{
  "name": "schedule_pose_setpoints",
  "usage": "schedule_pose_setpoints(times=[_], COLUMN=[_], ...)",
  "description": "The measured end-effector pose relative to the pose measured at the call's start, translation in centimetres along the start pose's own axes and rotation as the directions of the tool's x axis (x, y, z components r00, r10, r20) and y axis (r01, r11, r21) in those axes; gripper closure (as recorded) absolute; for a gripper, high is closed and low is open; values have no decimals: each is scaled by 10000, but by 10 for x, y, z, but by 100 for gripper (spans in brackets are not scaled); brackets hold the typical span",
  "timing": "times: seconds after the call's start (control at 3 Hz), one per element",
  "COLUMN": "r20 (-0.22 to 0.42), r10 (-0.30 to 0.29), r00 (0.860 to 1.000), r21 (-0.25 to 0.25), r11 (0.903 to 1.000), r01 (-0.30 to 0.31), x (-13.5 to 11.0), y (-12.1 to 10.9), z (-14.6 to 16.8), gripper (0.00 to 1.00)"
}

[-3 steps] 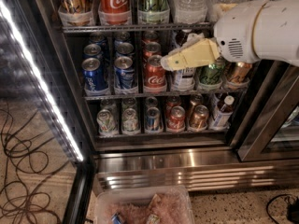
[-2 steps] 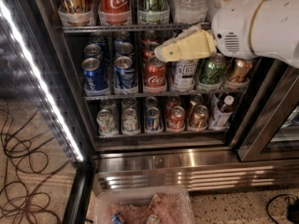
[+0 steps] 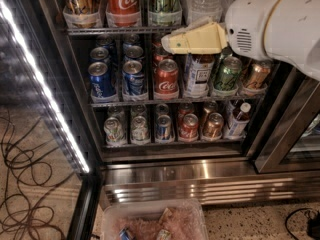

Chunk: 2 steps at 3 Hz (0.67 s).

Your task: Pick water bottle from top shelf of fridge

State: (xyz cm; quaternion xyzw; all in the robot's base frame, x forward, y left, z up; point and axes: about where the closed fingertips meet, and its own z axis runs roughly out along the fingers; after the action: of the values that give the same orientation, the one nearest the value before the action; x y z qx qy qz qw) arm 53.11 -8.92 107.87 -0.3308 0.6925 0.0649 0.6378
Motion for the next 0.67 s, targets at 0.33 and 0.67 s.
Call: schedule_pose_setpoints(times=[0.33, 0.67], r20=[73, 498], r10=[17, 295], r00=[10000, 9983], r21=[22, 423], r11=[10000, 9986], r01=[-17, -316], x=[-3, -12], y=[2, 2], z=[1, 7], gripper=[0, 0])
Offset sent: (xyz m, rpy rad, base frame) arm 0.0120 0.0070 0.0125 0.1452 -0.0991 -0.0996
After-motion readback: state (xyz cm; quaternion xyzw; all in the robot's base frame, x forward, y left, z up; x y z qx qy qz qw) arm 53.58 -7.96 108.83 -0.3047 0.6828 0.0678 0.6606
